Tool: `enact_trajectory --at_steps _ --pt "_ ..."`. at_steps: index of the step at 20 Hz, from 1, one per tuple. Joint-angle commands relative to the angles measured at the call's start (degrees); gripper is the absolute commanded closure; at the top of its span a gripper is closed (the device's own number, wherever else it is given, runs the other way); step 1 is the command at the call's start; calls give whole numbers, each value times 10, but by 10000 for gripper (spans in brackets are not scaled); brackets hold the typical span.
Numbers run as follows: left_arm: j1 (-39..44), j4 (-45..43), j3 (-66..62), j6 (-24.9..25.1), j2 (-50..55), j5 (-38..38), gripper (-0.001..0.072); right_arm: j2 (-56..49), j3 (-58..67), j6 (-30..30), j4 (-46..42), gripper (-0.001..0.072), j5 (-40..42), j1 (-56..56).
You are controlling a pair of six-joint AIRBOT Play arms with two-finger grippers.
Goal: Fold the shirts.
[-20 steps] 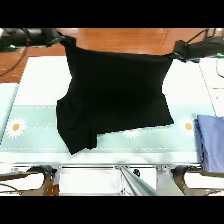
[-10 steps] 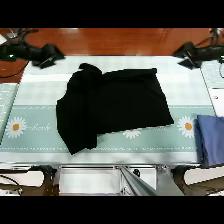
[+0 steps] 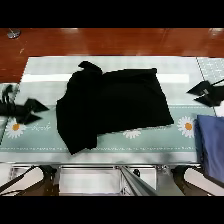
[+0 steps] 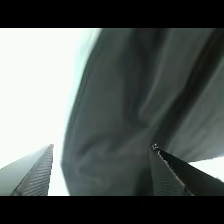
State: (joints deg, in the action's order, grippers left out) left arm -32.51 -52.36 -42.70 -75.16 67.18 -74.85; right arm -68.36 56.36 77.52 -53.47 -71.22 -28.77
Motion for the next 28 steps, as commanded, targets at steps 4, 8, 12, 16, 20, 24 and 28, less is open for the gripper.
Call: enact_trajectory --at_steps 4,8,12,16,20,24,28 --pt "-75 105 174 100 -36 28 3 83 -191 -68 92 91 46 63" --pt "-70 70 175 83 -33 33 4 83 -191 -63 85 91 58 101" --pt "-16 96 202 101 -32 76 3 83 -191 -47 97 91 78 104" --pt "72 116 220 105 -32 142 11 83 -190 -45 95 91 71 102" --pt "79 125 176 130 -32 98 663 83 -165 -45 25 91 25 18" --pt "80 125 157 130 -33 85 663 83 -192 26 -132 91 -11 -33" --pt "80 125 157 130 -33 87 663 69 -232 19 -84 91 30 -6"
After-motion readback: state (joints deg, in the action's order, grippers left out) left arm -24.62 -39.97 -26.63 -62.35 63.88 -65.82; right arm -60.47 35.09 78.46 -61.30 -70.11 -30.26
